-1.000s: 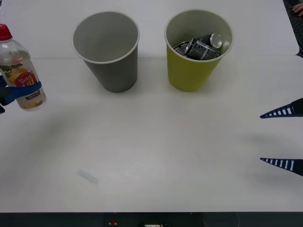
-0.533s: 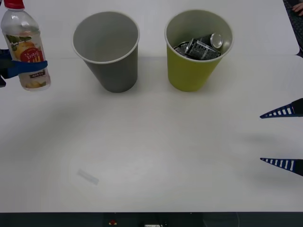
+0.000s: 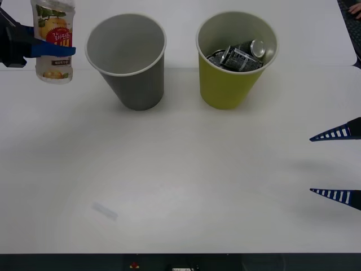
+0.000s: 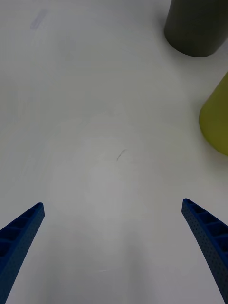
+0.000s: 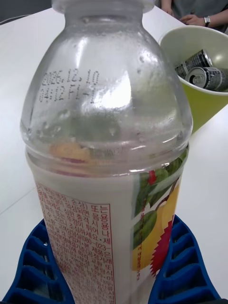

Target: Put the can into the green bin and the plastic bottle into the gray bin

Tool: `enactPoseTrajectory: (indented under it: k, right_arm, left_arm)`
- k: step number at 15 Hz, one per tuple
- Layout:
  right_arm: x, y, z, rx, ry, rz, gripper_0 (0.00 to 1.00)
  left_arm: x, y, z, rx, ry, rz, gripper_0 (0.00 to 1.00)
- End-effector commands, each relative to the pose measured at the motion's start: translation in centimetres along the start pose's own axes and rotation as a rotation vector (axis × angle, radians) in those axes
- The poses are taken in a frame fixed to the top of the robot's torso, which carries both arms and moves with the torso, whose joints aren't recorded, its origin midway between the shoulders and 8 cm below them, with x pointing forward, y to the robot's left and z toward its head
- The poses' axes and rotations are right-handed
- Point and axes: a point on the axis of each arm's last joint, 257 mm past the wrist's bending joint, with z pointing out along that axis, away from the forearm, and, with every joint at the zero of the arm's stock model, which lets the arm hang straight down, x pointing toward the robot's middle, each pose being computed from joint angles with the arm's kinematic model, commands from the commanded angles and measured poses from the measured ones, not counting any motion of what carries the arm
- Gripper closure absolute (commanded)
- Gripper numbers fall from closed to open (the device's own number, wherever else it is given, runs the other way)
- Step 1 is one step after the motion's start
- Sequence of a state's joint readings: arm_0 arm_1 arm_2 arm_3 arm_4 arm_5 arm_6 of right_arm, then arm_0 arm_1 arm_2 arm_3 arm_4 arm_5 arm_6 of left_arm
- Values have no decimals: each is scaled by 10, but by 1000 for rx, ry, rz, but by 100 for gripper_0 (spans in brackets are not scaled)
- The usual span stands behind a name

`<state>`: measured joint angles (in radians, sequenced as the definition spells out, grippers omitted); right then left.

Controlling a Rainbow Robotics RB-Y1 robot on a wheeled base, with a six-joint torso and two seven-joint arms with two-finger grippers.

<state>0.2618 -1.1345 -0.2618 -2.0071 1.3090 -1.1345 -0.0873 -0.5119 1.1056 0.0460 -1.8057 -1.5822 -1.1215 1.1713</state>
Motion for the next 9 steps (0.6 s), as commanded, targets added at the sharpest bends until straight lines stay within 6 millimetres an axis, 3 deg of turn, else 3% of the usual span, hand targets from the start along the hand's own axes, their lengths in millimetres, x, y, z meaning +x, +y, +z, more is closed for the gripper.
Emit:
enactPoseTrajectory:
  k: [1,6,9]
  right_arm:
    - [0,0,0,0,0,0,0]
    - [0,0,0,0,0,0,0]
    - [0,0,0,0,0,0,0]
  left_arm:
    - [-26,-7,23,-8,15,24,100]
    - [-66,5,63,6,76,60,100]
    - [-78,5,93,-25,91,63,100]
